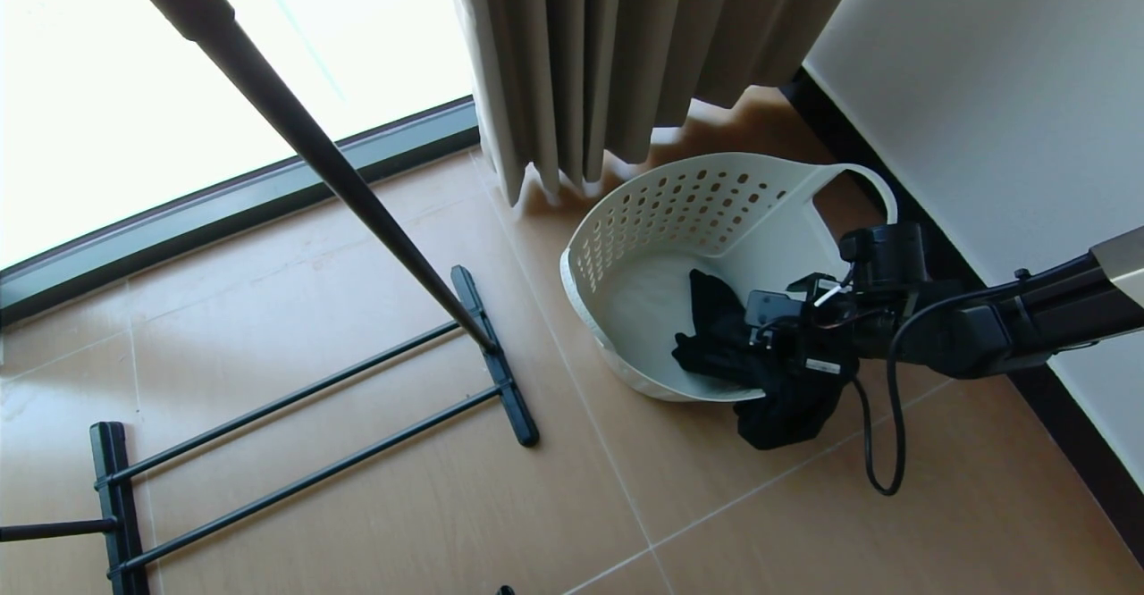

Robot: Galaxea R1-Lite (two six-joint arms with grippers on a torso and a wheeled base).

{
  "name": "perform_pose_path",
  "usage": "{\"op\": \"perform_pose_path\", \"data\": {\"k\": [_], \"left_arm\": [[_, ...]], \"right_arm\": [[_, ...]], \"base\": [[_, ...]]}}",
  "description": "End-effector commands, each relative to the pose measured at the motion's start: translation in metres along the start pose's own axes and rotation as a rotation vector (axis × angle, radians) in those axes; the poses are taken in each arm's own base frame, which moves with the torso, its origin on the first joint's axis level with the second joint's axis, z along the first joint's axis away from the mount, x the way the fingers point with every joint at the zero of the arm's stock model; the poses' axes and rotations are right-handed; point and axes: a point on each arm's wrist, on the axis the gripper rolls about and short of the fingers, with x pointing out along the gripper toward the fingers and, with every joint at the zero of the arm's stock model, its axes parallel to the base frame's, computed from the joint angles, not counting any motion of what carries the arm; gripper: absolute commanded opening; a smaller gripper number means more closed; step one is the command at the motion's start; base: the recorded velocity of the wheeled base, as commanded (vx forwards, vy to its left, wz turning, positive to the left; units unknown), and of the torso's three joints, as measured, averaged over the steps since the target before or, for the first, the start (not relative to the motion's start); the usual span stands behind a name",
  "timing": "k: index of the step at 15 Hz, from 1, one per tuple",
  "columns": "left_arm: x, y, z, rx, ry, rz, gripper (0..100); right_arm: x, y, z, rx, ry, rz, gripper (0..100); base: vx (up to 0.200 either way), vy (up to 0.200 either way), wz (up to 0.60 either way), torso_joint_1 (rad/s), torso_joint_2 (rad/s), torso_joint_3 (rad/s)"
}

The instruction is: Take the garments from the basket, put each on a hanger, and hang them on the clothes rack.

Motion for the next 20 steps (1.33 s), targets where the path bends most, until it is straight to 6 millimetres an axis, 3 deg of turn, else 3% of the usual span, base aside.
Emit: {"op": "perform_pose_path", "data": {"k": [1,3,5,8,12,14,16,20], "left_arm": [[0.000,0.000,0.000,0.000,0.000,0.000,100],[0.000,0.000,0.000,0.000,0.000,0.000,100],[0.000,0.000,0.000,0.000,0.000,0.000,100],[0.000,0.000,0.000,-0.008,0.000,0.002,100],[0.000,0.000,0.000,-0.008,0.000,0.000,100],[0.000,0.000,0.000,-0.008,0.000,0.000,100],[0.000,0.000,0.000,-0.008,0.000,0.000,100],[0.000,0.000,0.000,-0.008,0.000,0.000,100]], "right_arm": [[0.000,0.000,0.000,0.007,-0.001,0.001,0],[-0.015,-0.007,0.002,0.040,-0.017,-0.019,0],[-0.060,-0.019,0.006,0.154,-0.055,-0.073,0],[-0.157,-0.026,0.015,0.363,-0.180,-0.093,0],[-0.255,-0.001,0.021,0.623,-0.429,-0.107,0],[-0.295,0.016,0.019,0.732,-0.563,-0.074,0],[-0.318,0.031,0.014,0.789,-0.654,-0.028,0],[-0.332,0.058,-0.008,0.828,-0.699,0.011,0]], "base": [[0.000,0.000,0.00,0.000,0.00,0.000],[0.000,0.000,0.00,0.000,0.00,0.000],[0.000,0.000,0.00,0.000,0.00,0.000],[0.000,0.000,0.00,0.000,0.00,0.000],[0.000,0.000,0.00,0.000,0.00,0.000],[0.000,0.000,0.00,0.000,0.00,0.000],[0.000,0.000,0.00,-0.002,0.00,0.090],[0.000,0.000,0.00,0.002,0.00,0.188]]}}
